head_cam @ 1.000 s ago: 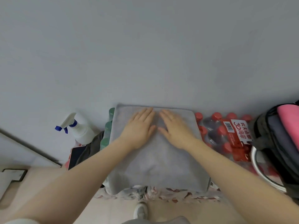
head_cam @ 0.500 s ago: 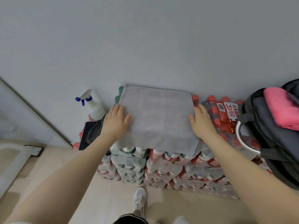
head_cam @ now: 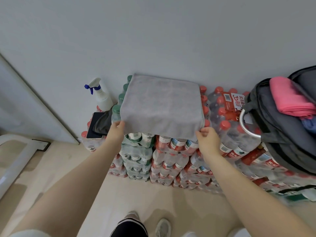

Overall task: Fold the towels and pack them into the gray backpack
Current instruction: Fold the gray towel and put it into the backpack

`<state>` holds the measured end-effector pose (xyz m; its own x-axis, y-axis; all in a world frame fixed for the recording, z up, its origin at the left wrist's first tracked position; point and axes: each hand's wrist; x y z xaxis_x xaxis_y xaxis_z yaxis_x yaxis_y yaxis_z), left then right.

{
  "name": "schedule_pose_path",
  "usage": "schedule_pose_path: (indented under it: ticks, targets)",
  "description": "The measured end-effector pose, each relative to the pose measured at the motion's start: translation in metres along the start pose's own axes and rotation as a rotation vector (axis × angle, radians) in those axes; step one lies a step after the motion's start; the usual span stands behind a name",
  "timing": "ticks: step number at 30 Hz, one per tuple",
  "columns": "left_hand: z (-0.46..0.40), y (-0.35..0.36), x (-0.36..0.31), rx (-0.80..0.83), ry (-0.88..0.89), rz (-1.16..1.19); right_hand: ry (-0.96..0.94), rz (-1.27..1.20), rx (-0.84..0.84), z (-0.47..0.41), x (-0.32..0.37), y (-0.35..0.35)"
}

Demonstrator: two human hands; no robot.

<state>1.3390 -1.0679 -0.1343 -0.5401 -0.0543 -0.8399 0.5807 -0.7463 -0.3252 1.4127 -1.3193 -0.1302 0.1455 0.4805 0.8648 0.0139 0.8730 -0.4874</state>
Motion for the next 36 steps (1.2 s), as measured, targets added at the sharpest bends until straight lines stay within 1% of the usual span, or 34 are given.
schedule_pose_path:
  ticks: [3,5,7,10,13,16,21,24,27,29,31,33,35,36]
  targets:
    - [-0.005,0.000,0.000,0.042,-0.001,-0.039,0.066,-0.102,0.009,0.000,-0.002,0.002]
    - [-0.008,-0.002,0.000,0.075,0.012,-0.020,0.098,-0.161,0.037,-0.002,-0.001,0.003]
    - [-0.009,-0.005,-0.001,0.133,0.028,0.047,0.133,-0.242,0.036,-0.005,-0.002,0.001]
    - [-0.012,-0.015,0.004,0.215,-0.016,0.187,0.242,-0.346,-0.012,-0.005,-0.013,-0.004]
    - [-0.009,-0.022,0.009,0.296,-0.051,0.277,0.385,-0.359,0.058,-0.007,-0.022,-0.002]
    - [-0.005,-0.022,0.012,0.321,-0.077,0.310,0.480,-0.480,0.130,-0.007,-0.020,0.000]
    - [-0.005,-0.025,0.013,0.353,-0.085,0.282,0.395,-0.703,0.270,-0.001,-0.021,-0.001]
    - [-0.001,-0.026,0.014,0.374,-0.092,0.327,0.382,-0.803,0.248,-0.001,-0.015,0.003]
    - [0.005,-0.030,0.013,0.345,-0.085,0.339,0.363,-0.807,0.248,0.006,-0.008,0.001]
    - [0.009,-0.033,0.012,0.313,-0.071,0.304,0.316,-0.745,0.195,0.016,-0.008,-0.003]
    - [0.015,-0.038,0.013,0.262,-0.022,0.205,0.233,-0.544,0.091,0.027,-0.010,-0.010]
    - [0.021,-0.044,0.014,0.196,0.070,0.067,0.109,-0.335,0.013,0.042,-0.010,-0.017]
    - [0.028,-0.049,0.018,0.142,0.161,0.014,0.011,-0.279,-0.012,0.060,-0.009,-0.023]
    - [0.034,-0.053,0.019,0.139,0.188,0.032,-0.006,-0.303,-0.013,0.068,-0.007,-0.025]
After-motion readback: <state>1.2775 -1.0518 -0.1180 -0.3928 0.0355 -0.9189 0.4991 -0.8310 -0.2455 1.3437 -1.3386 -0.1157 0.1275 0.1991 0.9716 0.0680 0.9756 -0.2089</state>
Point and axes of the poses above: each hand's wrist, its own z-axis away from the middle knuckle, its own y-axis out of the palm, x = y × z, and after that the axes turned 4 degrees about -z, right-handed
